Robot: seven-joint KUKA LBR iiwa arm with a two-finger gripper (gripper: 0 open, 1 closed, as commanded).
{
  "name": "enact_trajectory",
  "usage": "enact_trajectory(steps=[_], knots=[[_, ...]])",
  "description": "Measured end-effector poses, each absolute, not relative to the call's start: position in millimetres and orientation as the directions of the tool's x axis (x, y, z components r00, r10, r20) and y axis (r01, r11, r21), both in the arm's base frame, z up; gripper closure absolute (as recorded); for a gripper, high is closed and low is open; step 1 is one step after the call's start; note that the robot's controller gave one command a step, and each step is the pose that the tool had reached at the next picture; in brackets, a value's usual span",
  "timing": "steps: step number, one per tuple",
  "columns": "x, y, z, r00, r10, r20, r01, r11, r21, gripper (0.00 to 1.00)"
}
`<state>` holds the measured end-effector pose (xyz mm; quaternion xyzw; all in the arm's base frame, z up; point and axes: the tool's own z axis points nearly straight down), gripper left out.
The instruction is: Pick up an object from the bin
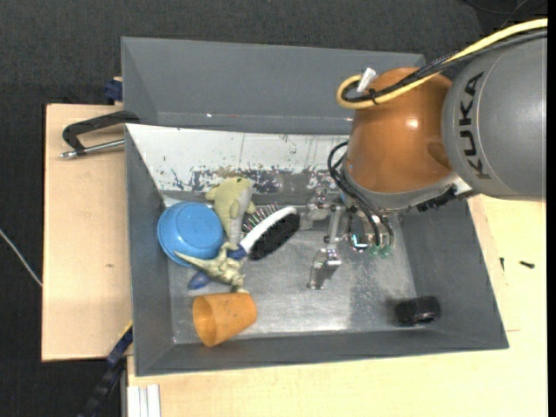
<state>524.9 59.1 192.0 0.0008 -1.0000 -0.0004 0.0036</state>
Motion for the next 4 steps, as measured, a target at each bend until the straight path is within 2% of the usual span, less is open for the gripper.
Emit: enact_trajectory(steps=[1, 2, 3, 4], knots=[[560.3, 63, 70, -0.996, -0.089, -0.003, -0.089, 0.996, -0.001, 0.0], [599.2, 101, 71, -0.975, -0.222, 0.012, -0.222, 0.975, -0.005, 0.0], [535.3, 141, 73, -0.883, -0.469, -0.006, -0.469, 0.883, -0.002, 0.0], [542.1, 186, 152, -0.873, -0.488, -0.013, -0.488, 0.873, 0.0, 0.0]])
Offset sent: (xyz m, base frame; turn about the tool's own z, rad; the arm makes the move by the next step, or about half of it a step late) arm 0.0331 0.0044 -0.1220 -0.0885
